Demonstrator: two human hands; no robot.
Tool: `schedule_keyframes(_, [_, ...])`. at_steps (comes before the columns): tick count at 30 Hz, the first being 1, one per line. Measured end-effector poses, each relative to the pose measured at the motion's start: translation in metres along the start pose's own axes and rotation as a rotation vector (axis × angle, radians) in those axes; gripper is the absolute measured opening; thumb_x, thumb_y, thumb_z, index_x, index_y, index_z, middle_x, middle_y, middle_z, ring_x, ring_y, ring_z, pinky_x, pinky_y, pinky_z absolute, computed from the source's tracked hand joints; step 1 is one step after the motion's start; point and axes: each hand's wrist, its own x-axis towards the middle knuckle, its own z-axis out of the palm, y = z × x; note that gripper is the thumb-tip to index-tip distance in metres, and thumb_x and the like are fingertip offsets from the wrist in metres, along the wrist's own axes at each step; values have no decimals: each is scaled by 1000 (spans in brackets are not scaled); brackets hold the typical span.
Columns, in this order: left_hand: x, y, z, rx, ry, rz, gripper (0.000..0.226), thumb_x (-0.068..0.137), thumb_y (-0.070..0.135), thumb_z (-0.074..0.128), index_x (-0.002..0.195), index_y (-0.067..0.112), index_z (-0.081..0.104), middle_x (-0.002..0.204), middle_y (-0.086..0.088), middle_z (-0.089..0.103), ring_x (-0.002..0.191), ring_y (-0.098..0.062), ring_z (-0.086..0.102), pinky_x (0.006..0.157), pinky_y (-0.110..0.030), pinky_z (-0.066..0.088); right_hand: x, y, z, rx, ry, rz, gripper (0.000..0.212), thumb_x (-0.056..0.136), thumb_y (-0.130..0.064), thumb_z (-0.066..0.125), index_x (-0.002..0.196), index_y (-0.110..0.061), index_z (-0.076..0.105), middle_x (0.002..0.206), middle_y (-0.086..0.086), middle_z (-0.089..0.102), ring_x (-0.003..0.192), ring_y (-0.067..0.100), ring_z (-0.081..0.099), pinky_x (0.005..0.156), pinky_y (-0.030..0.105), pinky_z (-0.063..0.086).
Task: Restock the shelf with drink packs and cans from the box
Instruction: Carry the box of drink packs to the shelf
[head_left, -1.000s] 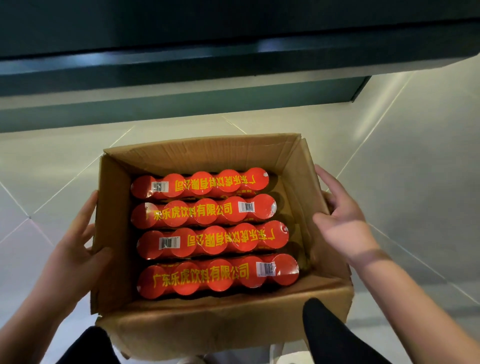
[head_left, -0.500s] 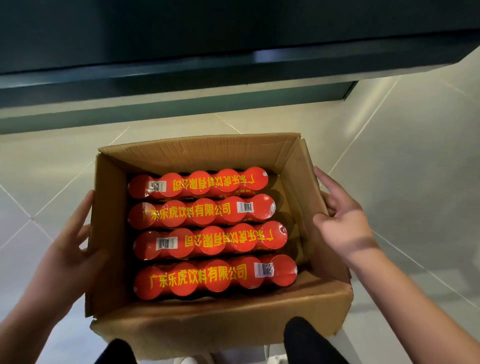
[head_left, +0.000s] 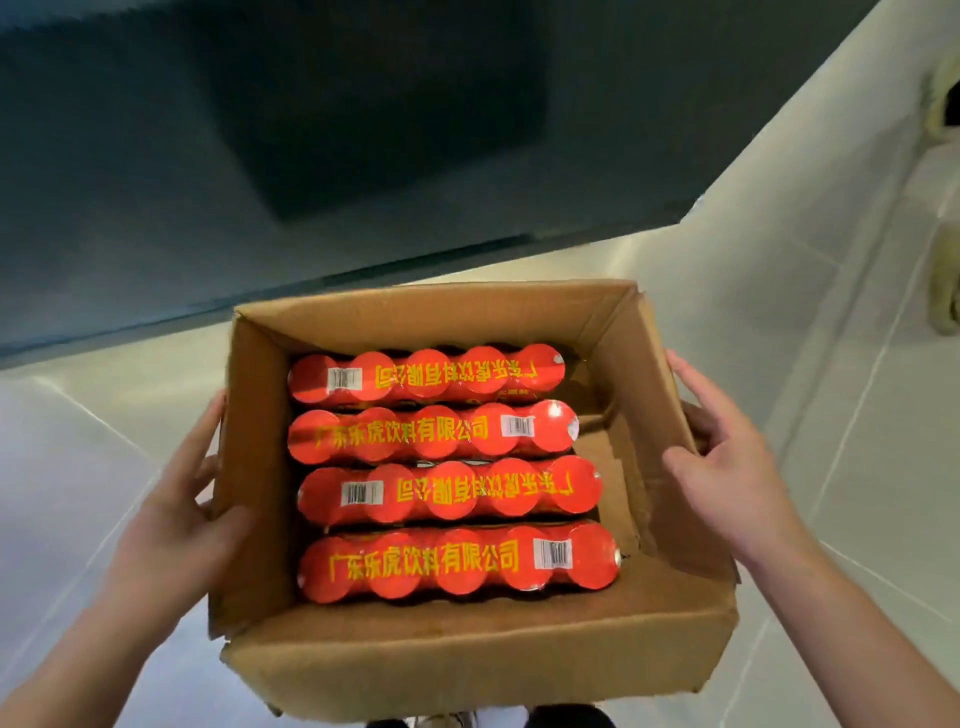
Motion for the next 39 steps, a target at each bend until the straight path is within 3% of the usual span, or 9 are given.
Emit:
schedule_keyframes(6, [-59,116,-32,34,-139,99,102,88,-9,60,143,72,29,126,13,67,96,-24,75,67,-46,64,-99,-65,-86,-2,136,91,98,86,11,55,137,-72,43,118,-15,73,76,-4,70,55,11,51])
schedule_keyframes(9, [-88,170,-45,62,-226,181,101,90,-7,58,143,72,27,137,7,61,89,-24,77,69,-48,64,-155,-90,-126,5,225,145,101,84,10,56,133,-78,41,115,-18,74,82,-4,72,70,30,60])
schedule_keyframes(12, [-116,221,-49,96,-288,261,102,90,-8,56,142,74,25,139,10,59,89,-21,77,74,-51,63,-211,-103,-161,41,299,175,101,83,10,56,133,-77,42,107,-19,77,80,1,74,67,31,59])
schedule_keyframes(18, [-168,320,-31,217,-429,423,103,91,-7,57,138,79,24,133,14,62,95,-6,74,69,-32,63,-313,-107,-218,201,461,195,93,86,6,58,135,-72,45,111,-17,77,92,8,75,79,36,63])
schedule_keyframes(23, [-223,378,15,314,-592,506,102,92,-2,62,134,82,22,126,27,60,111,-10,64,69,-24,60,-389,-75,-260,324,616,251,91,87,2,62,134,-74,44,118,-13,75,99,12,73,78,33,62])
schedule_keyframes(28, [-295,410,80,374,-725,610,104,90,-3,64,136,81,22,139,23,54,123,-17,59,90,-46,59,-469,-27,-303,444,737,304,88,91,3,61,138,-70,44,127,-6,70,108,18,69,86,43,63])
schedule_keyframes(33, [-383,422,161,434,-863,712,100,90,2,67,137,79,24,136,27,54,122,-13,59,80,-37,62,-562,45,-341,527,852,371,85,93,3,59,140,-67,44,127,-5,68,110,22,68,82,42,64])
schedule_keyframes(36, [-438,417,211,458,-946,751,94,91,6,66,136,79,28,122,31,62,117,-10,62,71,-28,62,-618,93,-354,558,933,403,83,95,-1,60,138,-69,43,123,-11,65,104,11,66,69,26,60])
schedule_keyframes(39, [-499,405,265,542,-999,811,94,91,3,60,137,78,28,127,19,62,105,-15,70,82,-43,62,-681,145,-361,624,1025,464,83,93,-1,60,137,-69,45,121,-11,66,105,13,67,73,31,62])
